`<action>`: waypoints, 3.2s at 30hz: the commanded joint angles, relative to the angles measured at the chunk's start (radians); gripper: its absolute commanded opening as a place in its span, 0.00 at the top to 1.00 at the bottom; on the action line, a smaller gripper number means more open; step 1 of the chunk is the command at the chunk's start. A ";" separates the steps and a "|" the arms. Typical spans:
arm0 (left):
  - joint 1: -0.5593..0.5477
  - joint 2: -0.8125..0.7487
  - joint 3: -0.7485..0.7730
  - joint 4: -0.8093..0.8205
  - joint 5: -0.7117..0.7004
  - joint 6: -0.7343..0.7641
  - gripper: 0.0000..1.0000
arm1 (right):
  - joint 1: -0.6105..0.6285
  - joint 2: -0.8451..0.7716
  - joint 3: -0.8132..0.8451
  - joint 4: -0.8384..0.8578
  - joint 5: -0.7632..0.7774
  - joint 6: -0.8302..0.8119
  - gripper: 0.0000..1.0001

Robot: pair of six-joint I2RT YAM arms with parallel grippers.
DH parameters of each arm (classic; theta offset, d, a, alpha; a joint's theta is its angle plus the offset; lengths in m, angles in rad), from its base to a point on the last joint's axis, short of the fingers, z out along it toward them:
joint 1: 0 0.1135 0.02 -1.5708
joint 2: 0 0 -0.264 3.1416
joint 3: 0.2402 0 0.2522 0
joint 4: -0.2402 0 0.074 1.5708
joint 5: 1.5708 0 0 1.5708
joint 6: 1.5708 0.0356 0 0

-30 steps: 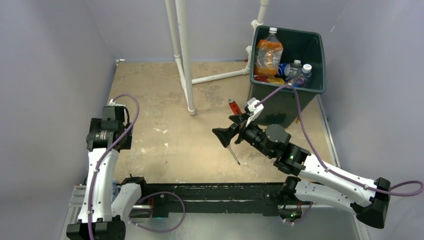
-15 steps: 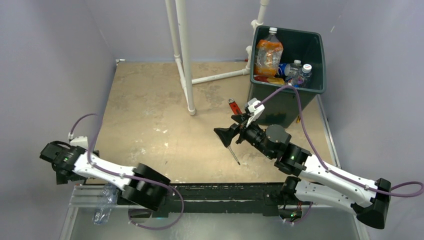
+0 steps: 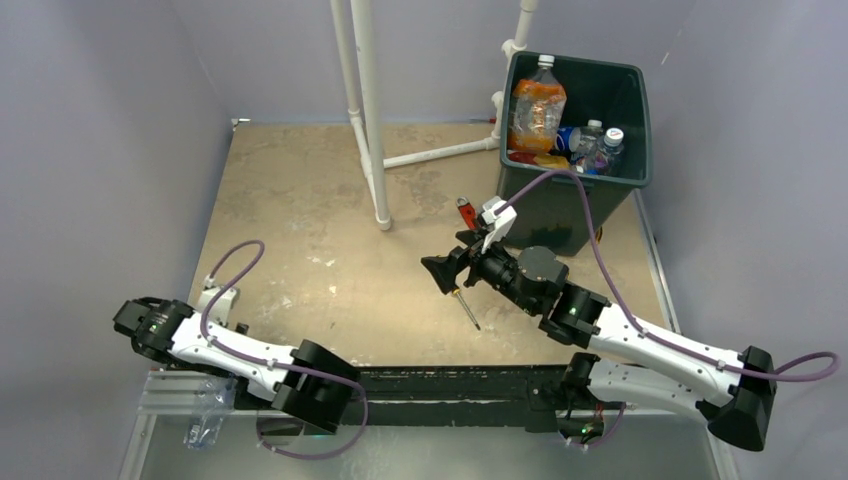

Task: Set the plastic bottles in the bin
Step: Pick up the plastic bottle from the corner of the board.

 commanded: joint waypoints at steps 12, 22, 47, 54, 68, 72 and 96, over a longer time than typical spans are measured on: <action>0.014 0.155 -0.139 0.070 -0.100 0.129 0.16 | 0.005 -0.056 -0.015 0.030 0.026 -0.010 0.01; 0.017 0.198 -0.235 0.179 -0.146 0.136 0.35 | 0.006 -0.053 -0.007 0.026 0.029 -0.005 0.01; -0.158 0.186 0.963 -0.221 0.774 -0.258 1.00 | 0.006 -0.076 0.055 0.030 -0.136 -0.063 0.01; -0.157 0.288 1.171 0.442 1.228 -1.300 1.00 | 0.006 -0.075 0.078 0.077 -0.197 -0.066 0.01; -0.320 0.417 0.878 2.965 0.863 -3.673 1.00 | 0.007 0.188 0.336 0.405 -0.390 -0.102 0.01; -0.320 0.389 0.899 2.970 0.856 -3.681 1.00 | 0.014 0.273 0.492 0.385 -0.414 -0.126 0.01; -0.333 0.266 0.741 2.991 0.881 -3.727 1.00 | 0.284 0.783 1.231 0.108 -0.228 -0.569 0.01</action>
